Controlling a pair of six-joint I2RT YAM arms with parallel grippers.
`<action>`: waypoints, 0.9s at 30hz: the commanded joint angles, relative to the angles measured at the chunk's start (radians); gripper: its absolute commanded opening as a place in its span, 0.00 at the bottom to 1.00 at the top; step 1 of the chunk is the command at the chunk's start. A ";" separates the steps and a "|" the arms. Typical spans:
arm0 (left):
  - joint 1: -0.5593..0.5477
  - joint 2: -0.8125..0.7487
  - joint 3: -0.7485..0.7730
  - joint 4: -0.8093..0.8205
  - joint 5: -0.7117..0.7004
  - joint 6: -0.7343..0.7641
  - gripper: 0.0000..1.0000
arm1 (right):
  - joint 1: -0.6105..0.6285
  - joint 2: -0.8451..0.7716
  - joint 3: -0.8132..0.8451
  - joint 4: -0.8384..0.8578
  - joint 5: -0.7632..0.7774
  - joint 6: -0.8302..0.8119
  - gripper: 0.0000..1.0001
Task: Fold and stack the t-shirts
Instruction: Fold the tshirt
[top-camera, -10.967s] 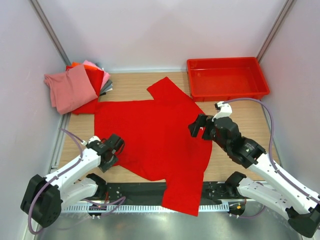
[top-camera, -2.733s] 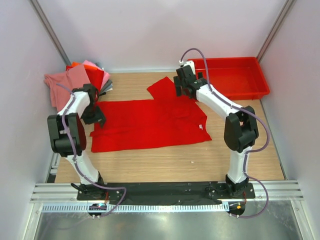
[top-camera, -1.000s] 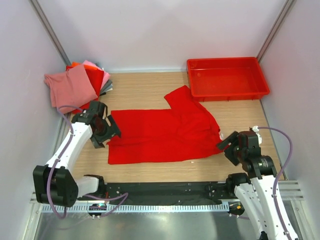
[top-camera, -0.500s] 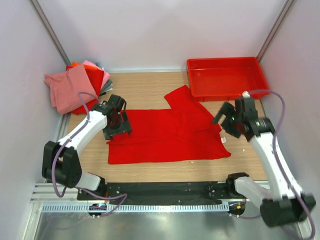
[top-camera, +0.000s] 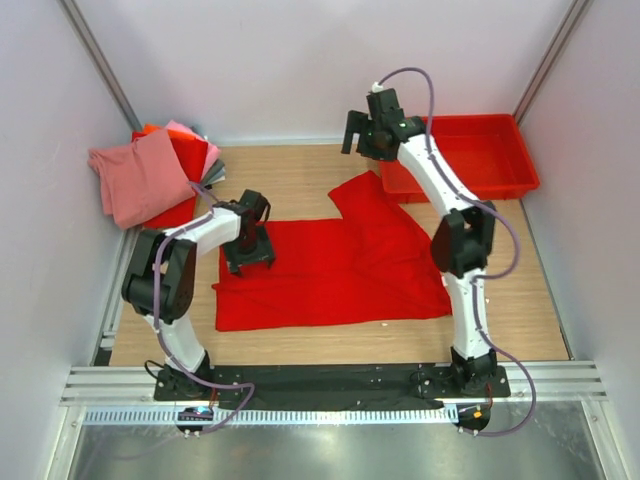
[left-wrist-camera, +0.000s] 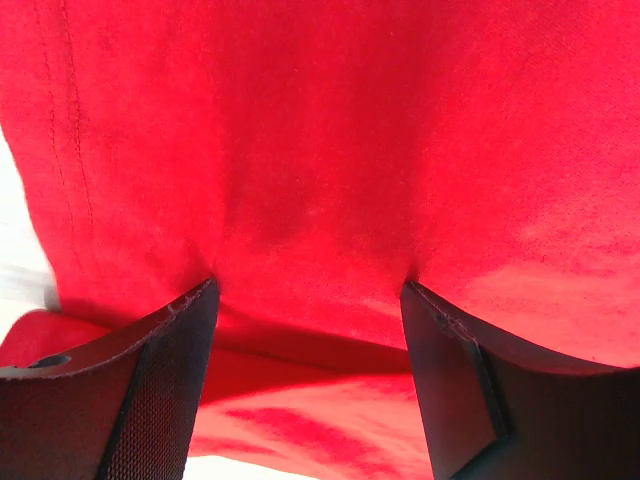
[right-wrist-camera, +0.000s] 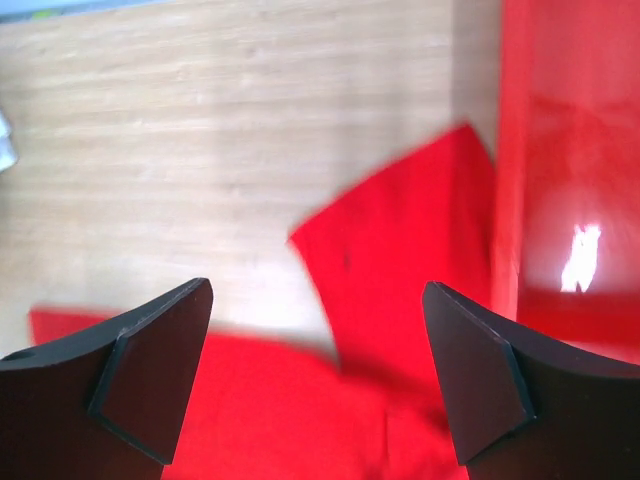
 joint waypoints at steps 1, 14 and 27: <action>0.029 -0.035 -0.100 -0.006 -0.042 -0.040 0.75 | -0.007 0.183 0.238 -0.052 0.020 -0.066 0.93; 0.106 -0.144 -0.267 -0.020 -0.062 -0.028 0.77 | 0.016 0.418 0.271 0.171 0.208 -0.146 0.93; 0.106 -0.155 -0.296 -0.013 -0.058 -0.032 0.78 | 0.055 0.501 0.294 0.171 0.351 -0.187 0.93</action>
